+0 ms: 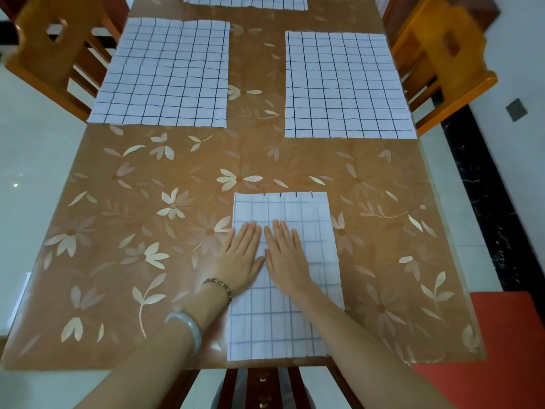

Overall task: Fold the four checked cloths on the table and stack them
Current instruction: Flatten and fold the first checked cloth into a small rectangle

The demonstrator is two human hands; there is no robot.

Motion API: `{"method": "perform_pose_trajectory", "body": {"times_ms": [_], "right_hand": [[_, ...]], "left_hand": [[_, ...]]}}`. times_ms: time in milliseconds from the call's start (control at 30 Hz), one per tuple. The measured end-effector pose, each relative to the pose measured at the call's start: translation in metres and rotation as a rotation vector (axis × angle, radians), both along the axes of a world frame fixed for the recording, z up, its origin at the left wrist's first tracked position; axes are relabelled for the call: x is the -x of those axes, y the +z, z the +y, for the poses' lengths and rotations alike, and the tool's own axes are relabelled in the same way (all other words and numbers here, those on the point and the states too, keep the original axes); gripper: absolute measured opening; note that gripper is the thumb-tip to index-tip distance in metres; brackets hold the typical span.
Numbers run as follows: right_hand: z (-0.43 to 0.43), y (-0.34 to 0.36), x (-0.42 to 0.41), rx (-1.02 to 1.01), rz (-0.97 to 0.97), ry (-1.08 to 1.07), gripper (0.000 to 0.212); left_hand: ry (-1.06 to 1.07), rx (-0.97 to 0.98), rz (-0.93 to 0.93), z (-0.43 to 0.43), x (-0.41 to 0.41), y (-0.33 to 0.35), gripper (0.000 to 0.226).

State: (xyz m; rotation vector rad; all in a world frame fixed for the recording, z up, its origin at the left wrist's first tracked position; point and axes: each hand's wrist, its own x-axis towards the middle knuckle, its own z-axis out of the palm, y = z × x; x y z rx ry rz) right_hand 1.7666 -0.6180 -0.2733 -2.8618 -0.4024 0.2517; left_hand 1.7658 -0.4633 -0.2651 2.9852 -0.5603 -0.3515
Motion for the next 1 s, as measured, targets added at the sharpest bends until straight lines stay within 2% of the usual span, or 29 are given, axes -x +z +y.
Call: {"method": "perform_pose_trajectory", "body": {"times_ms": [200, 433, 567, 700, 833, 1000], "right_hand": [[-0.024, -0.012, 0.002, 0.085, -0.038, 0.034, 0.057], [-0.092, -0.010, -0.001, 0.146, -0.036, -0.090, 0.062], [-0.087, 0.001, -0.015, 0.003, -0.053, -0.203, 0.066], [-0.042, 0.012, -0.047, -0.074, -0.049, -0.127, 0.063], [-0.021, -0.001, -0.065, 0.018, -0.040, -0.024, 0.060], [-0.043, -0.015, -0.069, 0.092, -0.047, 0.009, 0.060]], "left_hand": [[0.078, -0.011, 0.001, 0.004, 0.002, -0.016, 0.070], [0.112, 0.008, -0.009, 0.014, -0.005, -0.012, 0.074], [0.087, 0.014, -0.089, 0.019, -0.025, -0.006, 0.074], [0.074, -0.022, -0.098, 0.013, -0.053, -0.010, 0.074], [0.099, -0.060, -0.051, 0.015, -0.061, -0.019, 0.072], [0.121, -0.031, -0.071, 0.016, -0.060, -0.021, 0.071]]}}
